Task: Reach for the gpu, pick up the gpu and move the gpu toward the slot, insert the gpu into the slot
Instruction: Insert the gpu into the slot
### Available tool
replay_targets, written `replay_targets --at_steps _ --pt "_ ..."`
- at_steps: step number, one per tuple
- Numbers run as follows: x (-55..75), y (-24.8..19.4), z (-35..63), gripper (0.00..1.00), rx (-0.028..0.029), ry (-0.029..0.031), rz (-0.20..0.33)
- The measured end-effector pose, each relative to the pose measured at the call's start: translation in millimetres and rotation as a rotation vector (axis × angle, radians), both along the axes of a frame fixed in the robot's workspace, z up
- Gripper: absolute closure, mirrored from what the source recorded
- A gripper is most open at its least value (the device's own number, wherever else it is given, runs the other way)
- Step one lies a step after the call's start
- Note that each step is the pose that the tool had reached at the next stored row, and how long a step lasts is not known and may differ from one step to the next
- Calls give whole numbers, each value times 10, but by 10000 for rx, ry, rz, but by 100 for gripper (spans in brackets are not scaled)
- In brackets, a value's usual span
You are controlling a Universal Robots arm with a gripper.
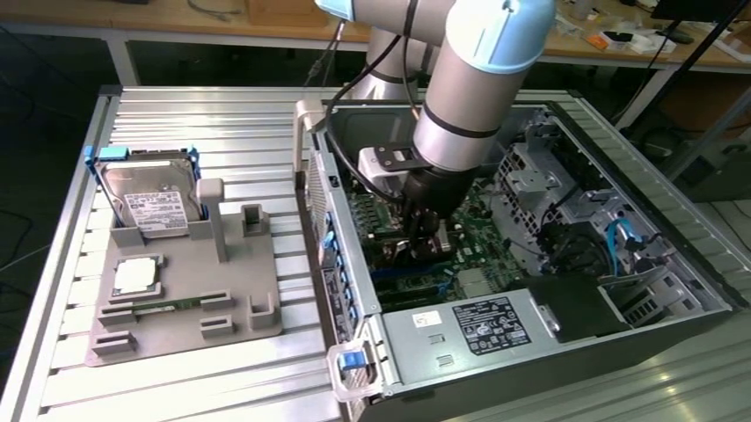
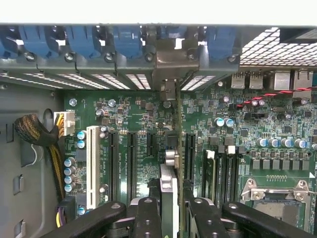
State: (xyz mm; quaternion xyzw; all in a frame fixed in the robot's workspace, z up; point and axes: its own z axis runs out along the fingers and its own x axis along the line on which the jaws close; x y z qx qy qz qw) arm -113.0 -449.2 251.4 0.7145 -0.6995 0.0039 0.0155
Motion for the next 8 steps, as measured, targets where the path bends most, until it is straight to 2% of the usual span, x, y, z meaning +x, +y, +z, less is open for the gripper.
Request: replay_targets --at_steps 8 --pt "-3 -28 -3 73 -2 1 0"
